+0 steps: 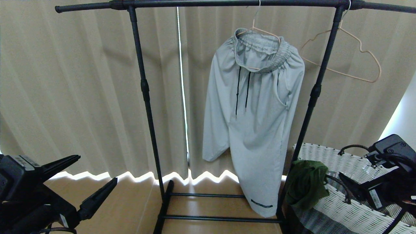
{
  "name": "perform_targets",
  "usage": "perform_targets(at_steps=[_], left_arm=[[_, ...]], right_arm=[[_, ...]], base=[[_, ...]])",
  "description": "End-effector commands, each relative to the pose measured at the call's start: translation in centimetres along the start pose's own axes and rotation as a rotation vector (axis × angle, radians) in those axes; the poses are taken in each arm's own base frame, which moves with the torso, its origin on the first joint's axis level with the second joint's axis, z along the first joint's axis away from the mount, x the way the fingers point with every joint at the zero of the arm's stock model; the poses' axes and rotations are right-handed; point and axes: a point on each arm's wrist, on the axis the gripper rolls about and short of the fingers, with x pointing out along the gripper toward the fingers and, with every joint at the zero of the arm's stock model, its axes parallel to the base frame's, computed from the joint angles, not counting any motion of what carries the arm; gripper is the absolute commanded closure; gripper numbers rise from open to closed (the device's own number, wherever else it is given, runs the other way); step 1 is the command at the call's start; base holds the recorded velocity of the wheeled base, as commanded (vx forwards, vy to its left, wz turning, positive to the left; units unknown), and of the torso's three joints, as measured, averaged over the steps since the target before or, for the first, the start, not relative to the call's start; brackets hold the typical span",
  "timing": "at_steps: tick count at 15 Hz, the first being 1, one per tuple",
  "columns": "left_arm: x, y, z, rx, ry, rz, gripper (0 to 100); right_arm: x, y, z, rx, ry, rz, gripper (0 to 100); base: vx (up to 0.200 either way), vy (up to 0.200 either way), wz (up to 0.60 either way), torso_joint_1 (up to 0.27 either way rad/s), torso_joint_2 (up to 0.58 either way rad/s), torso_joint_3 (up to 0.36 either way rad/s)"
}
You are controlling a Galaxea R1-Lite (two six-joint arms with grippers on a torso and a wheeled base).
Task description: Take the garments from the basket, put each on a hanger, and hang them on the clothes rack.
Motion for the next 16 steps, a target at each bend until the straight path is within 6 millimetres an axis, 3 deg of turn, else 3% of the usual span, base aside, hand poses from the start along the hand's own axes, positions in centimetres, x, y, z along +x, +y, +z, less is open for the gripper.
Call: perform_targets(at_steps=[1,9,16], left_arm=[[0.1,0.1,0.21,-0.004,-0.008,0.003,0],[-0.1,0.01,0.12,-0.003,-0.008,0.002,0],[0.03,0.21,0.65,-0.014,-0.03,0.009,0]], right_arm=[[0.25,0.13,-0.04,-0.004,0.007,0.002,0],[0.14,0.04,0.07,-0.001,-0.001,-0.001,0],[0.11,0.02,0.08,-0.001,-0.003,-0.001,0]], base=[[0.0,-0.2,0.0,0.002,0.0,-0.002],[0.0,-0.2,0.0,0.004,0.0,0.001],[0.0,0.0,0.0,0.0,0.0,0.0]])
